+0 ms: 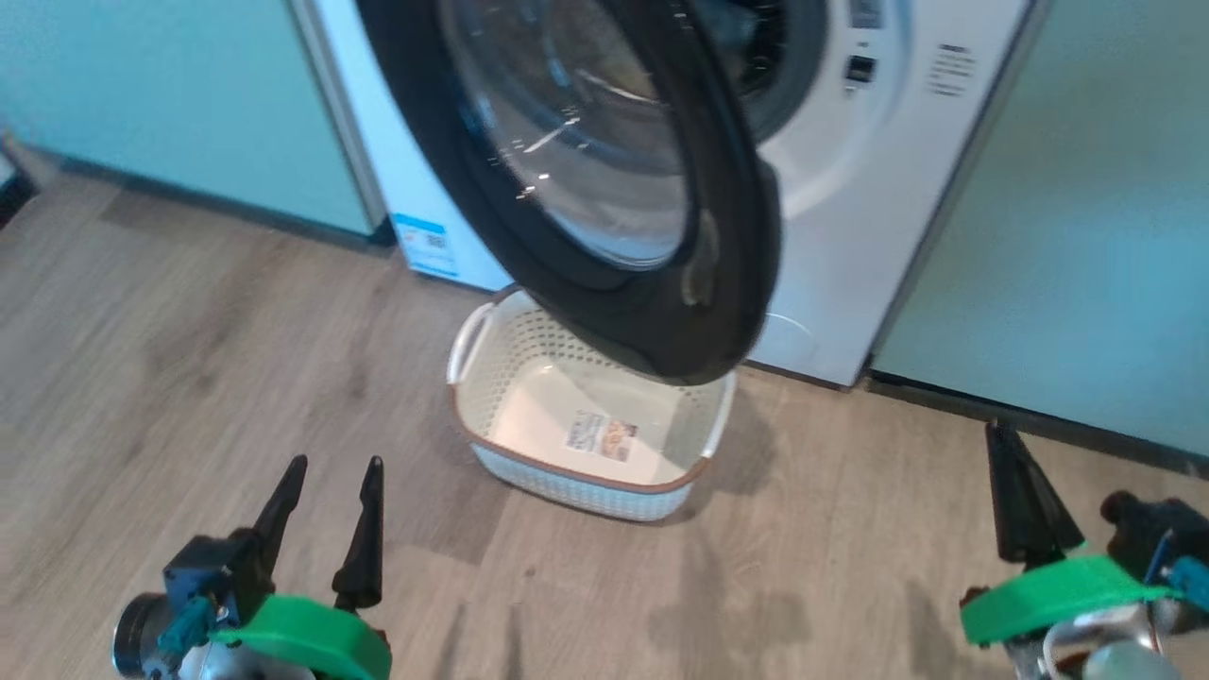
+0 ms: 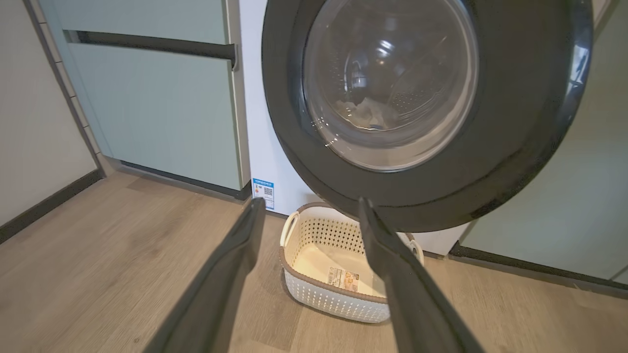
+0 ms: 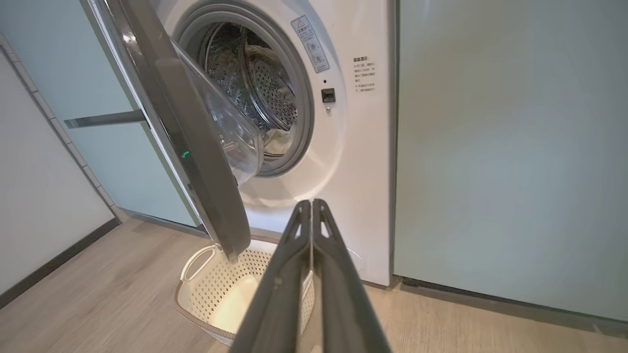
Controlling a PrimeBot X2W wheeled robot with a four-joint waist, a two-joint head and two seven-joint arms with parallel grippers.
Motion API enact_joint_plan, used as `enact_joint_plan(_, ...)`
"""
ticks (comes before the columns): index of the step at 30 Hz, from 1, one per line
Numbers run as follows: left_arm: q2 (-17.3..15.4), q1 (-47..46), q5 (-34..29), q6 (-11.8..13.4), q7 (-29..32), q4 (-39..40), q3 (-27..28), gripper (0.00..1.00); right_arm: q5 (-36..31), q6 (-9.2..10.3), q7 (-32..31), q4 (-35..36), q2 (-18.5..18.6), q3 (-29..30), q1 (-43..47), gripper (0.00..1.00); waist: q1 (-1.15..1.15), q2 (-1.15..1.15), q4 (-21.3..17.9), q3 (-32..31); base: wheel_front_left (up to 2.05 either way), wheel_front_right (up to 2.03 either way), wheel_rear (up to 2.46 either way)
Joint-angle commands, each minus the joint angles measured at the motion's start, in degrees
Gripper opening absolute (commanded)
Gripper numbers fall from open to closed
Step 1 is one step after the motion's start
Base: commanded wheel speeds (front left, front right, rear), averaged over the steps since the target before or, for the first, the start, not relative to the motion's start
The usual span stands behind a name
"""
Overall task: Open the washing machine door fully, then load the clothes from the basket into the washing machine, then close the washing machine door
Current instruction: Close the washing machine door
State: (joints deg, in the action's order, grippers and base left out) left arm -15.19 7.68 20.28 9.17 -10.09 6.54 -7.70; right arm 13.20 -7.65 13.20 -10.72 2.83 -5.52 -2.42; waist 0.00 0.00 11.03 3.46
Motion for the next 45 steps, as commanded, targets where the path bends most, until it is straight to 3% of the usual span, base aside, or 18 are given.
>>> enact_joint_plan(1, -0.68, -3.62, 0.3, -0.15, -0.33, 1.45, 2.07, 1.0, 0.47, 0.16, 0.93, 0.35, 0.58, -0.77, -4.12, 0.0, 0.0, 0.0, 2.88, 0.51, 0.0, 0.0, 0.0)
enact_joint_plan(14, -0.8, -4.92, 0.43, -0.46, -1.25, -0.26, 1.34, 1.0, 2.36, 0.16, 1.74, -12.17, 1.28, 1.38, -17.5, 0.0, 0.0, 0.0, 10.8, 0.11, 0.0, 0.0, 0.0)
enact_joint_plan(20, -0.71, -5.36, 0.31, -0.8, -1.5, -0.67, 0.43, 1.0, 2.64, 0.16, 1.78, -14.22, 1.72, 4.25, -20.86, 0.0, 0.0, 0.0, 12.82, 0.02, 0.0, 0.0, 0.0)
enact_joint_plan(26, -0.73, -5.18, 0.25, -0.6, -1.72, -0.9, 0.25, 1.0, 2.16, 0.16, 1.79, -11.62, 1.69, 7.17, -22.56, 0.0, 0.0, 0.0, 13.21, -0.34, 0.0, 0.0, 0.0)
enact_joint_plan(32, -1.2, -5.06, 0.19, -0.47, -1.72, -0.76, 0.22, 1.0, 1.38, 0.16, 1.79, -3.6, 1.83, 7.04, -25.49, 0.0, 0.0, 0.0, 12.89, -1.04, 0.0, 0.0, 0.0)
enact_joint_plan(38, -1.57, -4.72, 0.03, -0.21, -1.58, -0.32, 0.06, 1.0, 0.75, 0.16, 1.79, 3.8, 1.91, 1.34, -29.22, 0.0, 0.0, 0.0, 12.55, -1.79, 0.0, 0.0, 0.0)
enact_joint_plan(45, -1.68, -4.49, 0.18, 0.1, -1.61, 0.2, -0.03, 1.0, 1.01, 0.16, 0.06, 6.91, 1.62, -7.49, -32.83, 0.0, 0.0, 0.0, 13.04, -1.57, 0.0, 0.0, 0.0)
